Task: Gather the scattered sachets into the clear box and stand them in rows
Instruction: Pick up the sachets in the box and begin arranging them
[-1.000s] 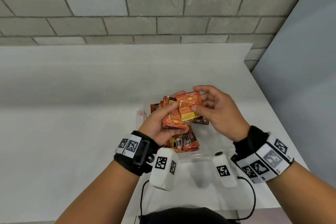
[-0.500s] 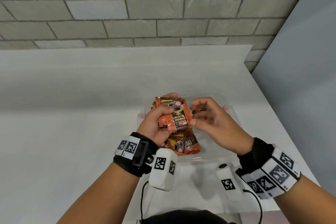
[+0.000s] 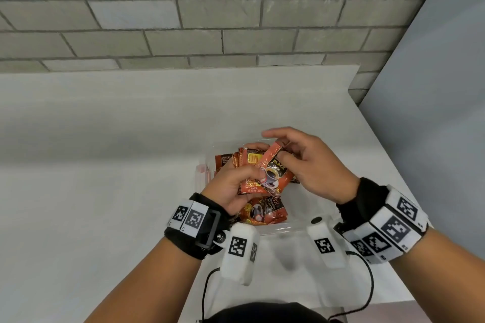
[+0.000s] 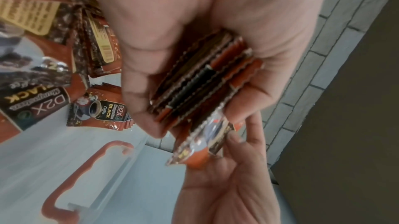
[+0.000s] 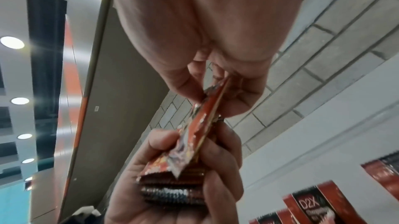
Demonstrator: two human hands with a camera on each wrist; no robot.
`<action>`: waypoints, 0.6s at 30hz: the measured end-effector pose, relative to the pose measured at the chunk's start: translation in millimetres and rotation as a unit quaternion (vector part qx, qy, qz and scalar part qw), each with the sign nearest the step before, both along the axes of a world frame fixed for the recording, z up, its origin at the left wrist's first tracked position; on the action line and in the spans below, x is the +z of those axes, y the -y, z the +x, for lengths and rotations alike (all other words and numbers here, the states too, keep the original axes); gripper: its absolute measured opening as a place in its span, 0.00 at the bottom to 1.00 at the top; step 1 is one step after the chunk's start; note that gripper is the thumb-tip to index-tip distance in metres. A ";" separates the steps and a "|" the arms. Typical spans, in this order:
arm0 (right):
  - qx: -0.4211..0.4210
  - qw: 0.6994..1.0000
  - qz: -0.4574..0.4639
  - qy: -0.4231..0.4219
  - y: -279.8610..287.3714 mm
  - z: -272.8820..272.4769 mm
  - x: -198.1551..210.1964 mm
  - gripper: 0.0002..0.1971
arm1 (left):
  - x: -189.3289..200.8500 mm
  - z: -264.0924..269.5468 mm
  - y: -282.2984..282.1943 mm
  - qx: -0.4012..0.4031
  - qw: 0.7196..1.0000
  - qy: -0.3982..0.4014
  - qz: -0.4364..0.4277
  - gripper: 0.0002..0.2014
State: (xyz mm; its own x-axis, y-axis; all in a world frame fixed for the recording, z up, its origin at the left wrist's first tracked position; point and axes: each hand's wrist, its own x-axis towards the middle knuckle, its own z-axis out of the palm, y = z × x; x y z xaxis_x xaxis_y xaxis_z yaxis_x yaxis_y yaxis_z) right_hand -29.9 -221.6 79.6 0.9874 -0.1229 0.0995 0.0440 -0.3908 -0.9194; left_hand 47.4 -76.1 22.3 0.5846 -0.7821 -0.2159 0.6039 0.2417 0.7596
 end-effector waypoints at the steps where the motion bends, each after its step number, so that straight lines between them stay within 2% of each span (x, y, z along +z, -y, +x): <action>1: -0.008 1.000 -0.009 -0.002 1.2 1.8 0.9 0.23 | 0.5 -0.9 0.5 0.005 1.000 0.003 -0.001 0.17; 4: -0.061 0.997 -0.046 -0.032 13.8 4.6 4.6 0.21 | 3.3 -0.6 0.3 0.022 0.999 0.017 -0.023 0.21; 8: -0.004 0.988 -0.077 -0.135 28.2 3.9 16.6 0.18 | 3.8 2.6 -1.9 0.024 0.999 0.038 -0.028 0.27; 12: 0.027 0.984 -0.119 -0.131 26.2 12.8 28.9 0.08 | 5.7 5.4 -2.8 0.032 0.998 0.046 -0.021 0.25; 15: -0.002 0.980 -0.152 -0.130 37.2 19.6 35.3 0.07 | 11.0 12.1 -7.5 0.083 0.995 0.048 -0.010 0.21; 18: -0.023 0.945 -0.286 -0.155 48.5 23.0 29.8 0.03 | 12.5 23.2 -18.5 0.142 0.990 0.023 -0.004 0.18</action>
